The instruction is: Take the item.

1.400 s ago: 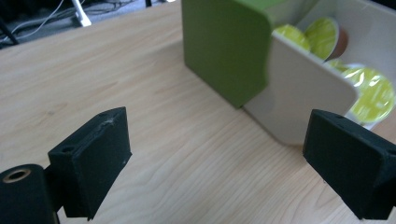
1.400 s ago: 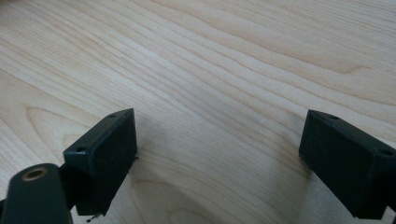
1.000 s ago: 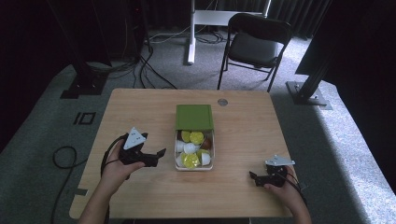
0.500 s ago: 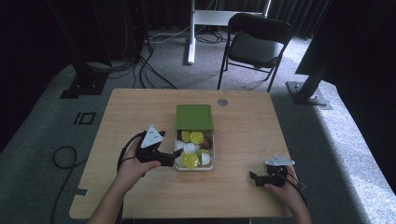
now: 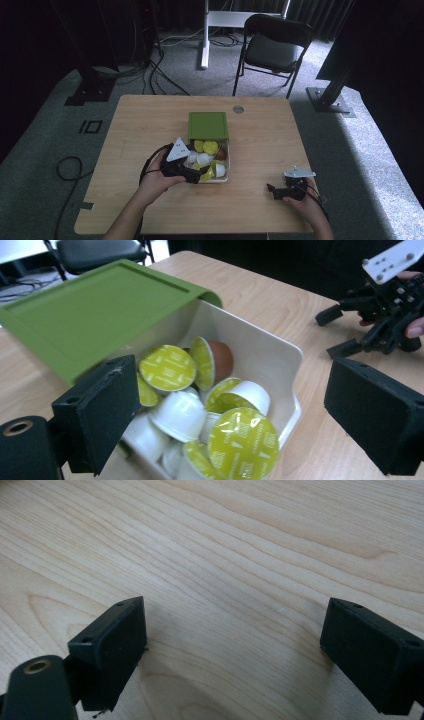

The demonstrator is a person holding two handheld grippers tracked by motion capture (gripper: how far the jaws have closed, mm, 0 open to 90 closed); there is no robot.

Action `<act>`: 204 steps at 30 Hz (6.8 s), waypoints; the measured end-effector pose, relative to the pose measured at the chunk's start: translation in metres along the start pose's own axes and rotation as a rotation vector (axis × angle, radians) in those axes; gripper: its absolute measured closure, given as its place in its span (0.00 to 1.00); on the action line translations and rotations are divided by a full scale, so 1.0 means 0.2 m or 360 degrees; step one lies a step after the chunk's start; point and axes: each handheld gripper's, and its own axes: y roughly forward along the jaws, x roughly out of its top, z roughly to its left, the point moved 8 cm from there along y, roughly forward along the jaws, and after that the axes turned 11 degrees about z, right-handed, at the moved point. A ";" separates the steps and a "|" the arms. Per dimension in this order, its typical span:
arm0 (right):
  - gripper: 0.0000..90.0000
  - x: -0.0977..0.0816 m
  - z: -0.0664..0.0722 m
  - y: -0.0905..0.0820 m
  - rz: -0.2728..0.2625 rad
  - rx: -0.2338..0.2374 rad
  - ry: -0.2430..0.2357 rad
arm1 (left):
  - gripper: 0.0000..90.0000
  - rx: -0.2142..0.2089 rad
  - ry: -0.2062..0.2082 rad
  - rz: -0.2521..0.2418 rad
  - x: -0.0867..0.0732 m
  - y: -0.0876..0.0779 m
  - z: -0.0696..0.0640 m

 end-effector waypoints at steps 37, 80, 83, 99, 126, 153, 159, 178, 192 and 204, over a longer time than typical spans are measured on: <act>0.12 0.00 0.00 0.00 0.0002 -0.0001 -0.0002 | 0.14 -0.0026 0.0217 0.0287 -0.14 0.27 -0.13; 0.12 0.00 0.00 0.00 0.0002 -0.0001 -0.0002 | 0.43 0.0023 0.0145 0.0385 -0.12 0.24 -0.07; 0.12 0.00 0.00 0.00 0.0001 0.0000 0.0000 | 0.43 0.0005 0.0120 0.0297 -0.08 0.20 -0.06; 0.12 0.00 0.00 0.00 0.0002 0.0000 -0.0001 | 0.43 0.0097 0.0014 0.0071 0.02 -0.01 0.04; 0.12 0.00 0.00 0.00 0.0002 -0.0001 -0.0001 | 0.43 0.0491 -0.0332 -0.0114 -0.16 -0.21 0.43; 0.12 0.00 0.00 0.00 0.0002 -0.0001 -0.0002 | 0.43 0.0734 -0.0775 0.0046 -0.64 -0.19 0.80; 0.12 0.00 0.00 0.00 0.0002 -0.0001 -0.0002 | 0.43 0.0737 -0.0813 0.0084 -0.69 -0.15 0.83; 0.12 0.00 0.00 0.00 0.0002 -0.0001 -0.0001 | 0.43 0.0780 -0.0775 0.0305 -0.77 -0.04 0.88; 0.12 0.00 0.00 0.00 0.0002 -0.0001 -0.0002 | 0.32 0.0703 -0.0658 0.0308 -0.74 -0.01 0.87; 0.12 0.00 0.00 0.00 0.0002 -0.0001 -0.0002 | 0.20 0.0675 -0.0623 0.0144 -0.68 -0.10 0.80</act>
